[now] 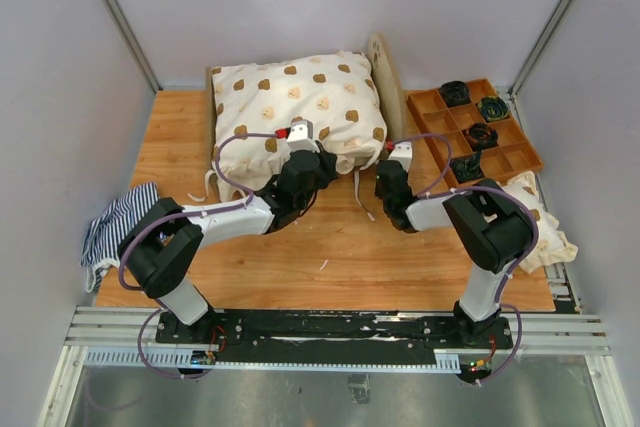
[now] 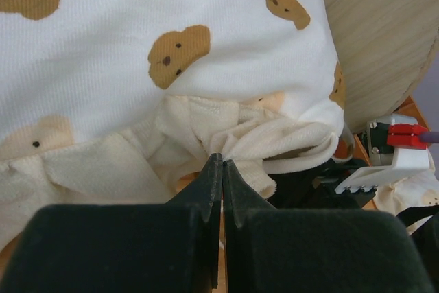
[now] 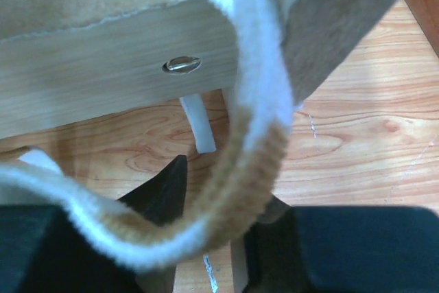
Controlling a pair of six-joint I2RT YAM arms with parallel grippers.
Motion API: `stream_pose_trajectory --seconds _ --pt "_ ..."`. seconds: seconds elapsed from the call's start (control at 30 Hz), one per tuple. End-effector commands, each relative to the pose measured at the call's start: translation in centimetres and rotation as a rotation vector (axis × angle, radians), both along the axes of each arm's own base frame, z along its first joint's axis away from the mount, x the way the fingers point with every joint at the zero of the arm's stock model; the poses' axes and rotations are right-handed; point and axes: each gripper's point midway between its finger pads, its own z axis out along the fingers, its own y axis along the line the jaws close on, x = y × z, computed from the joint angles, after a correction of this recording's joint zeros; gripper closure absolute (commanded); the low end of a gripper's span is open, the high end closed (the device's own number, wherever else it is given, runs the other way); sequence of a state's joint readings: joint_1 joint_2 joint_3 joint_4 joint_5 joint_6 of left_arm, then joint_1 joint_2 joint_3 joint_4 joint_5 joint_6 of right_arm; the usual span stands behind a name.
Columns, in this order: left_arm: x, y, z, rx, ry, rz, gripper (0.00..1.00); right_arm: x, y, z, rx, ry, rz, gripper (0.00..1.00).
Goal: Set up the pet bed
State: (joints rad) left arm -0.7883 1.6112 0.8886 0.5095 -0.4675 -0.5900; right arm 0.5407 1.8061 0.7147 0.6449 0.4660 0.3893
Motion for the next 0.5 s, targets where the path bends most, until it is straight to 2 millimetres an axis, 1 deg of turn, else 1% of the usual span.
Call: stream_pose_trajectory --seconds 0.0,0.1,0.17,0.2,0.27,0.33,0.37,0.4,0.47 --pt "0.7 -0.4 1.4 -0.058 -0.025 0.012 1.0 -0.4 -0.5 -2.6 -0.05 0.131 0.009 0.74" --pt "0.7 -0.5 1.3 -0.066 -0.018 0.01 1.0 -0.5 -0.5 -3.2 -0.066 0.163 0.007 0.84" --pt "0.6 -0.4 1.4 -0.067 -0.019 0.01 1.0 -0.4 -0.4 -3.3 -0.074 0.177 0.014 0.97" --pt "0.6 -0.4 1.4 -0.067 -0.02 0.012 1.0 -0.4 -0.3 -3.4 -0.075 0.181 0.017 0.99" --pt "0.6 -0.2 1.5 -0.065 -0.023 0.018 1.0 -0.8 -0.4 -3.6 -0.069 0.188 0.019 1.0" --pt "0.6 -0.1 1.5 -0.062 -0.024 0.019 1.0 -1.7 -0.2 -4.1 -0.02 0.196 0.032 1.0" --pt "0.6 -0.1 1.5 -0.063 -0.024 0.02 1.0 -2.3 0.4 -4.1 0.033 0.192 0.053 1.0" --pt "0.6 -0.1 1.4 -0.064 -0.022 0.021 1.0 -3.6 0.9 -4.5 0.101 0.202 0.063 1.0" --pt "0.7 -0.2 1.4 -0.066 -0.02 0.02 1.0 -4.9 1.7 -3.9 0.235 0.181 0.068 1.0"
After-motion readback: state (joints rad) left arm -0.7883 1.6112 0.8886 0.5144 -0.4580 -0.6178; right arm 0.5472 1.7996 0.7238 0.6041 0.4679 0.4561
